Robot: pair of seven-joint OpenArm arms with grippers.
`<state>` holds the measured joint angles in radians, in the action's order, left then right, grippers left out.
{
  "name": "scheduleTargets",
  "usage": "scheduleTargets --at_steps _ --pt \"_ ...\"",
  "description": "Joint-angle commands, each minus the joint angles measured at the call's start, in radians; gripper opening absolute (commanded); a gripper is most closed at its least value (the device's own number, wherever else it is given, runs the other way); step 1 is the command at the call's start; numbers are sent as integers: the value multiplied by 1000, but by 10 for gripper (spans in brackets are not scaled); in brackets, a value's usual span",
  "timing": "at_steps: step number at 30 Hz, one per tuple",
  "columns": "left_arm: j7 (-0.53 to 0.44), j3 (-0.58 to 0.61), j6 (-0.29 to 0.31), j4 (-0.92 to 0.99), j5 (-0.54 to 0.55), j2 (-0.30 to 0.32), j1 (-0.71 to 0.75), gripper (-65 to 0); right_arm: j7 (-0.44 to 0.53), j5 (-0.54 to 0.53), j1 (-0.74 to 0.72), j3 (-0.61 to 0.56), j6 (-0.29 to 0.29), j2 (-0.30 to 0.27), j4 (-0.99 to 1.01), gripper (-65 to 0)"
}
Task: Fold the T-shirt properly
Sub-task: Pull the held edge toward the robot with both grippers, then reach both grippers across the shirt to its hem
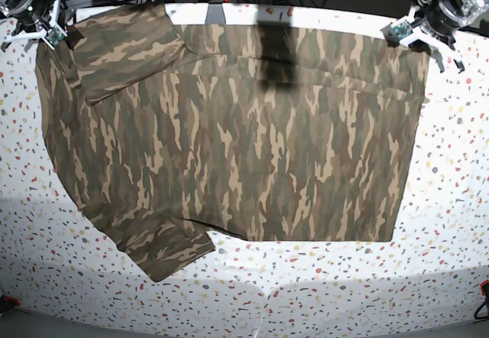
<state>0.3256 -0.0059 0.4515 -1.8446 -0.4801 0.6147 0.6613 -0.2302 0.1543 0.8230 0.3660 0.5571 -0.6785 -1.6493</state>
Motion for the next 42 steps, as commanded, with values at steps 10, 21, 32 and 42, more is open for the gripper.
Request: scheduleTargets --at_steps 10,21,32,42 --pt "20 -72 -11 -103 -8 15 89 -650 6 1 27 9 24 -11 -13 -650" --pt "22 -151 -11 -119 74 15 106 -650 8 -3 61 9 57 -11 -46 -650" --pt "201 -151 -10 -119 108 21 106 -402 -205 -126 61 28 141 -12 -174 -408" --pt "-137 -291 -9 -121 394 20 77 -402 -122 -435 11 285 141 -14 -226 -408"
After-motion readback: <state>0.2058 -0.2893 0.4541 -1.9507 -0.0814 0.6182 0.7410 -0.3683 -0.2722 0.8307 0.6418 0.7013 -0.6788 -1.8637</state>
